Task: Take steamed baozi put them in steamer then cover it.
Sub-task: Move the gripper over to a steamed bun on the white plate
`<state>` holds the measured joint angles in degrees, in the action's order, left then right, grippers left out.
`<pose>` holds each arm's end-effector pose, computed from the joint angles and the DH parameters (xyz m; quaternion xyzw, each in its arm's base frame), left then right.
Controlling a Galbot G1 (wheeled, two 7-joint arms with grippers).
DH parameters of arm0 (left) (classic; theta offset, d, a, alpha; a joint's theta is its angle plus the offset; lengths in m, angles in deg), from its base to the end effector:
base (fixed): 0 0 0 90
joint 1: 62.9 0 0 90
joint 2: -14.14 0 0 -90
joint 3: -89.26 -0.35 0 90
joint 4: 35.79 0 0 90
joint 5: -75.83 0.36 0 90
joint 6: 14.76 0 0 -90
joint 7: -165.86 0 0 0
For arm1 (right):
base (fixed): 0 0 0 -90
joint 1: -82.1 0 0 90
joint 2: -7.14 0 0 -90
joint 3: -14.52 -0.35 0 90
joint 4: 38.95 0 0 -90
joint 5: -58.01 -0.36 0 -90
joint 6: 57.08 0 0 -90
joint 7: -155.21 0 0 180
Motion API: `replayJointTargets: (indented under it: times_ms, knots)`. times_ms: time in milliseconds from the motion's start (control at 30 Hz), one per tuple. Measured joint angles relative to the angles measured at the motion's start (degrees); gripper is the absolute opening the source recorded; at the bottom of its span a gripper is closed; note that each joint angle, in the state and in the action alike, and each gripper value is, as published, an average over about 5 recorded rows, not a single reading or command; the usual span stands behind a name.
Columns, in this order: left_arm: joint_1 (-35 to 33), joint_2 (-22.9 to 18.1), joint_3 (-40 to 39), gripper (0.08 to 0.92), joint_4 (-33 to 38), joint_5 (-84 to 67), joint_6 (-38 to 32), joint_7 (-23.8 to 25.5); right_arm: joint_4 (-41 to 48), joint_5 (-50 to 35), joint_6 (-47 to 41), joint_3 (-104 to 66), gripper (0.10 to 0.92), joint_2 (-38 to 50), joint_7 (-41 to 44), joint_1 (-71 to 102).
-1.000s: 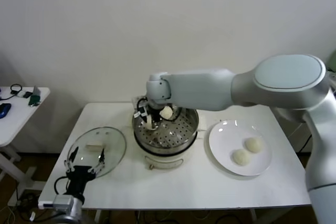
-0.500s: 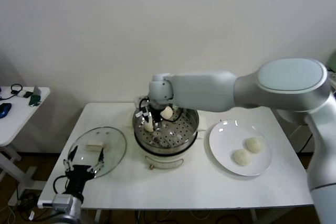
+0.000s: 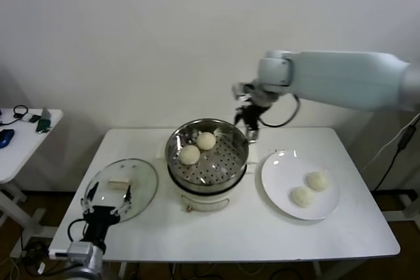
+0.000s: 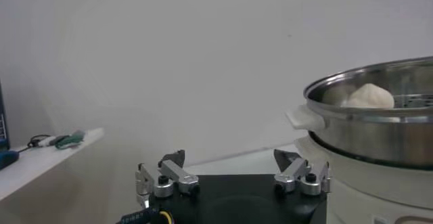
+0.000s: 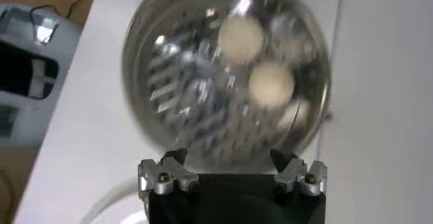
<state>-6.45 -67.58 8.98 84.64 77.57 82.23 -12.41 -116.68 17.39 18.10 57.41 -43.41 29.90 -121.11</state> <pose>0.1675 0.0760 -0.3011 0.0256 -0.9892 -0.1174 0.0837 0.5476 -0.0720 -0.0257 0.5207 -0.5512 0.5245 0.3872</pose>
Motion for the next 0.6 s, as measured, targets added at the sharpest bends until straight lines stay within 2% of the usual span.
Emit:
replayJointTargets:
  times_ms: [267, 600]
  knots:
    - [0.3, -0.6, -0.2, 0.823, -0.3, 0.5, 0.3, 0.2, -1.1, 7.9, 0.3, -0.8, 0.823, 10.0, -0.1, 6.4]
    - [0.2, -0.8, 0.6, 0.823, -1.1, 0.5, 0.1, 0.2, 0.0, 14.8, -1.1, -6.8, 0.823, 13.1, -2.3, 17.7]
